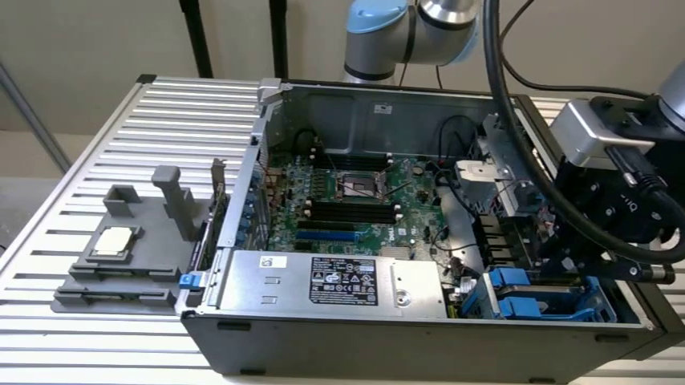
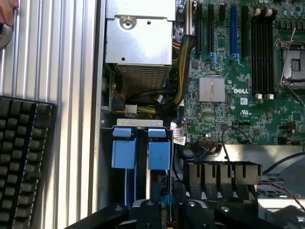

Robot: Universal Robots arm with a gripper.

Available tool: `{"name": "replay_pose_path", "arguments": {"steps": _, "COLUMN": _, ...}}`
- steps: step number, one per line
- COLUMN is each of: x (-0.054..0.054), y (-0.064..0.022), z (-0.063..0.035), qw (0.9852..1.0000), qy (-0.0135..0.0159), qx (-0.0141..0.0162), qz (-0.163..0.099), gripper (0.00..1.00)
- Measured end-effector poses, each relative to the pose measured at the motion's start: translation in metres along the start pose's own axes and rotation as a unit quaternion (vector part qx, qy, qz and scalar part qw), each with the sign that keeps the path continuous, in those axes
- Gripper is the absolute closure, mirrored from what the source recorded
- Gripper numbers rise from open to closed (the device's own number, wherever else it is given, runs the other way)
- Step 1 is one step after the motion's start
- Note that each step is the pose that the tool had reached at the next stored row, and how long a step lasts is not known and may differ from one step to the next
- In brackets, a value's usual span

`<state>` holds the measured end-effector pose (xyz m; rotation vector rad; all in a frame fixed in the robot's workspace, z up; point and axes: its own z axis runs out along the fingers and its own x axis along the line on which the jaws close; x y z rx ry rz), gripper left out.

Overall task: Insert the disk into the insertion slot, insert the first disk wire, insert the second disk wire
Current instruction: 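Insert the second disk wire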

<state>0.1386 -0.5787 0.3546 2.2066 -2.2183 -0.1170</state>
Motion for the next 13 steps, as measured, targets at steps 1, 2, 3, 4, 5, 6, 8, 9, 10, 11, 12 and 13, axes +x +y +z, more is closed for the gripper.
{"name": "replay_pose_path", "arguments": {"steps": 1, "x": 0.000, "y": 0.0031, "z": -0.0003, "qw": 1.0000, "qy": -0.0001, "qx": 0.0001, "qz": 0.000, "gripper": 0.75}}
{"name": "replay_pose_path", "arguments": {"steps": 2, "x": 0.001, "y": 0.0067, "z": -0.0006, "qw": 1.0000, "qy": 0.0000, "qx": 0.0002, "qz": 0.000, "gripper": 0.75}}
{"name": "replay_pose_path", "arguments": {"steps": 3, "x": 0.001, "y": 0.0104, "z": -0.0009, "qw": 1.0000, "qy": 0.0000, "qx": 0.0005, "qz": 0.000, "gripper": 0.75}}
{"name": "replay_pose_path", "arguments": {"steps": 4, "x": 0.001, "y": 0.0137, "z": -0.0013, "qw": 1.0000, "qy": 0.0001, "qx": 0.0009, "qz": 0.000, "gripper": 0.75}}
{"name": "replay_pose_path", "arguments": {"steps": 5, "x": 0.001, "y": 0.0156, "z": -0.0014, "qw": 1.0000, "qy": 0.0001, "qx": 0.0013, "qz": 0.000, "gripper": 0.78}}
{"name": "replay_pose_path", "arguments": {"steps": 6, "x": 0.001, "y": 0.0156, "z": -0.0015, "qw": 1.0000, "qy": -0.0002, "qx": 0.0014, "qz": 0.000, "gripper": 0.78}}
{"name": "replay_pose_path", "arguments": {"steps": 8, "x": 0.001, "y": 0.0155, "z": -0.0014, "qw": 1.0000, "qy": -0.0006, "qx": 0.0014, "qz": 0.000, "gripper": 0.89}}
{"name": "replay_pose_path", "arguments": {"steps": 9, "x": 0.001, "y": 0.0155, "z": -0.0014, "qw": 1.0000, "qy": -0.0006, "qx": 0.0014, "qz": 0.000, "gripper": 0.89}}
{"name": "replay_pose_path", "arguments": {"steps": 10, "x": 0.001, "y": 0.0156, "z": -0.0014, "qw": 1.0000, "qy": -0.0006, "qx": 0.0014, "qz": 0.000, "gripper": 0.89}}
{"name": "replay_pose_path", "arguments": {"steps": 11, "x": 0.001, "y": 0.0155, "z": -0.0014, "qw": 1.0000, "qy": -0.0007, "qx": 0.0014, "qz": 0.000, "gripper": 0.89}}
{"name": "replay_pose_path", "arguments": {"steps": 12, "x": 0.001, "y": 0.0155, "z": -0.0014, "qw": 1.0000, "qy": -0.0007, "qx": 0.0014, "qz": 0.000, "gripper": 0.89}}
{"name": "replay_pose_path", "arguments": {"steps": 13, "x": 0.001, "y": 0.0155, "z": -0.0014, "qw": 1.0000, "qy": -0.0006, "qx": 0.0014, "qz": 0.000, "gripper": 0.89}}
